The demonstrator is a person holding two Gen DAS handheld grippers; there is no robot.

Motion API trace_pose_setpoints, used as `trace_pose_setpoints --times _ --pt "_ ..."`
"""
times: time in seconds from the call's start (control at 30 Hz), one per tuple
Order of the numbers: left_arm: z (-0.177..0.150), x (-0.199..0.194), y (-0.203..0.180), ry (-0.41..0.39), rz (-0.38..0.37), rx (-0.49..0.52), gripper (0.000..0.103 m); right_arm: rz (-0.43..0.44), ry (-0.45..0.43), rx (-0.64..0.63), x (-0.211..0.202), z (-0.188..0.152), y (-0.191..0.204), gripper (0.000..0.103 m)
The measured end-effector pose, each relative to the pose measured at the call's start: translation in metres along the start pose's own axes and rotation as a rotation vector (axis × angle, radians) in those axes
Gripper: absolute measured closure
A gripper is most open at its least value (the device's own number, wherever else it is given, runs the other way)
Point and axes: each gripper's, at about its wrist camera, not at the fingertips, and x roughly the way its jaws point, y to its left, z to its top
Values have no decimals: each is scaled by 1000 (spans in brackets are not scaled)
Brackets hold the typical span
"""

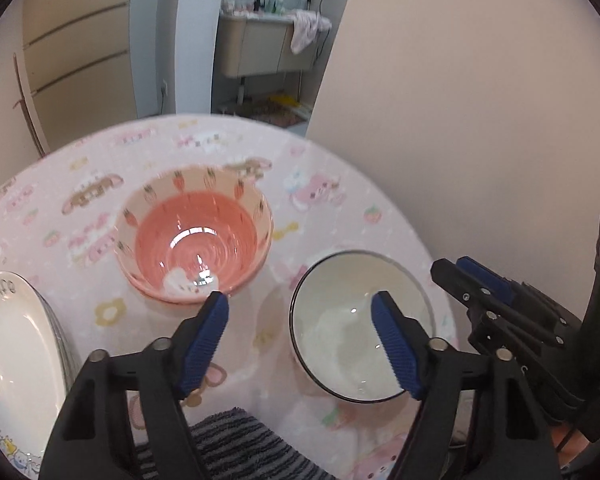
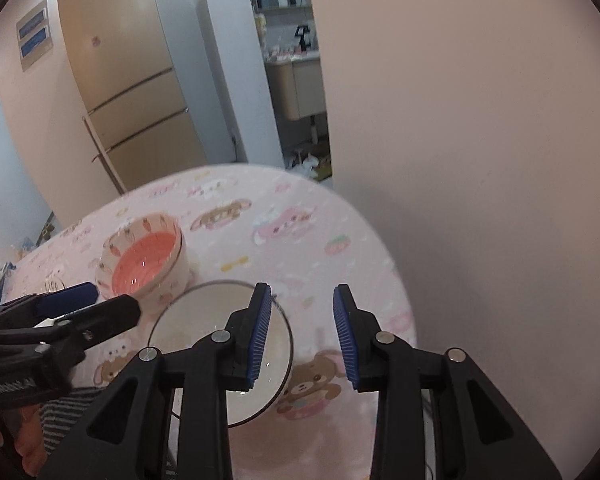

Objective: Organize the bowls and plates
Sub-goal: 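Close the right gripper on the white bowl rim and lift it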

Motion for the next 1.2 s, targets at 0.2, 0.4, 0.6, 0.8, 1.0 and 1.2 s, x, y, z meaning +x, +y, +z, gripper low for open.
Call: trace_pose_setpoints --times 0.2,0.4,0.6,0.8,1.0,1.2 --pt "-7 27 5 68 -14 -17 48 -3 62 3 26 -9 -3 72" --pt "-11 46 7 120 -13 -17 66 28 129 4 47 -15 -4 76" --pt "-15 60 13 151 -31 -44 76 39 153 -8 57 -19 0 86" --pt "-16 60 11 159 -50 -56 90 53 134 8 52 -22 2 92" --pt "-16 57 8 149 -34 -35 92 23 98 -83 43 -28 9 93" --pt "-16 54 5 129 -7 -17 92 66 190 -159 46 -23 9 89"
